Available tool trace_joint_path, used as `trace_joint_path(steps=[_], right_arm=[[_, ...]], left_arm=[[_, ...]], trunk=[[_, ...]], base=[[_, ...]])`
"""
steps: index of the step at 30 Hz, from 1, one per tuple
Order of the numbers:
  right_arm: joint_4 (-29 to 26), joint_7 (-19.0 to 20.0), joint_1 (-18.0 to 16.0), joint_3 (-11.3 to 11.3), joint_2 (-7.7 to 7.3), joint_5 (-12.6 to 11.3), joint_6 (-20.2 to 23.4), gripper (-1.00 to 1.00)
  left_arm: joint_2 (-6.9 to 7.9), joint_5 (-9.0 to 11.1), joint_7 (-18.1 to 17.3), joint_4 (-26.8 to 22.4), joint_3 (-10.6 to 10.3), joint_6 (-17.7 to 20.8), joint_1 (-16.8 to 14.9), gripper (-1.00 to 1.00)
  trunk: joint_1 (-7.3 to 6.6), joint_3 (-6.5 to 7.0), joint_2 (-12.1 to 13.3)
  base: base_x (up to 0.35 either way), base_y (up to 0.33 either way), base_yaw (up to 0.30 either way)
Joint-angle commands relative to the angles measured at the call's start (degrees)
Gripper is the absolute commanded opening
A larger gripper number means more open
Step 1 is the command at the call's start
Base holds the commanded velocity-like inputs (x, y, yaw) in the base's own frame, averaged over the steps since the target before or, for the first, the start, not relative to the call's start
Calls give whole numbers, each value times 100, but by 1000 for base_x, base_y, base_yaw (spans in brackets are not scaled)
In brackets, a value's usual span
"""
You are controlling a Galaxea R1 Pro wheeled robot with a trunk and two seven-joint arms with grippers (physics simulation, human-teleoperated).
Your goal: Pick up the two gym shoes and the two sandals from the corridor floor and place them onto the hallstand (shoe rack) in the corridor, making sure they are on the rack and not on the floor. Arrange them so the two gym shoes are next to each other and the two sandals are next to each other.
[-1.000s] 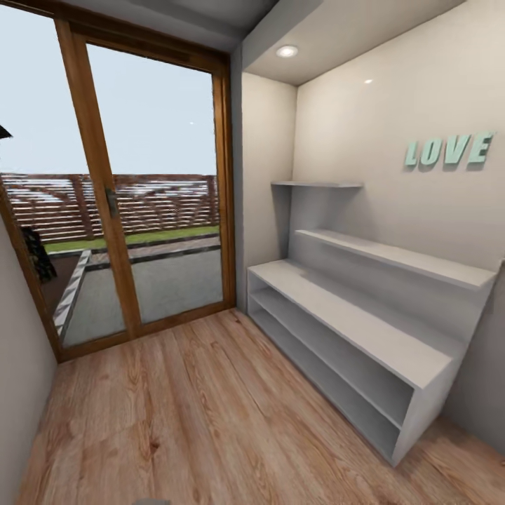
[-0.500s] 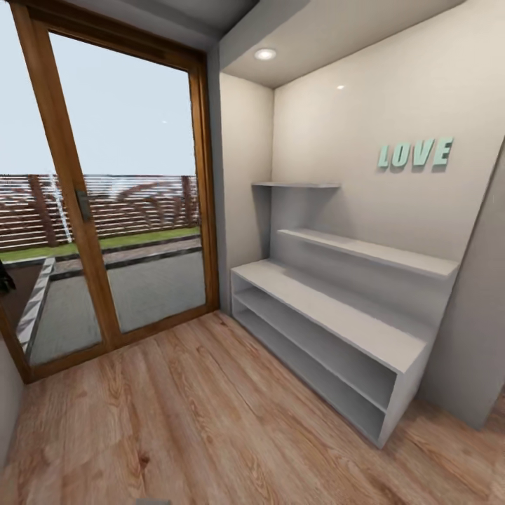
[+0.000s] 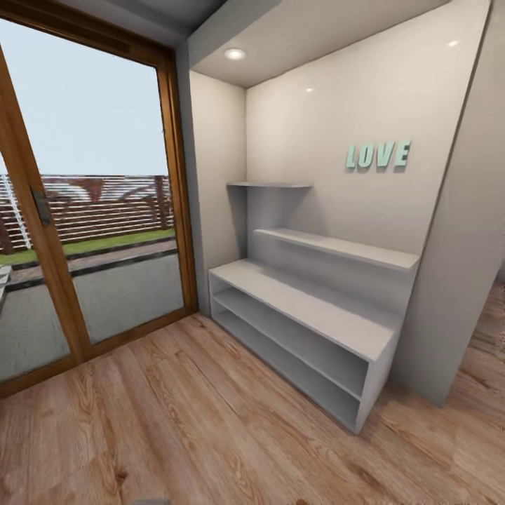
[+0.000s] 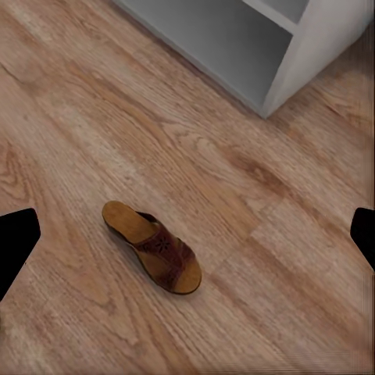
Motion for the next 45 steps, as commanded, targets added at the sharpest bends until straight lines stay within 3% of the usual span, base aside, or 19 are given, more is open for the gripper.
trace_joint_path(steps=[1,33,45], right_arm=[[6,1,-5,-5,1,-2,-19,100],[6,0,-5,-5,1,-2,-19,100],[6,-1,-5,-5,1,-2,-19,100]], left_arm=[[3,3,-8,2,-7,-17,-1,100],[3,3,-8,2,2,-16,-3,100],[3,3,-8,2,2,-20,-3,100]], trunk=[[0,-6,-3],[0,-6,-3],[0,-6,-3]], base=[[0,1,-234],[4,2,-234],[120,173,-234]])
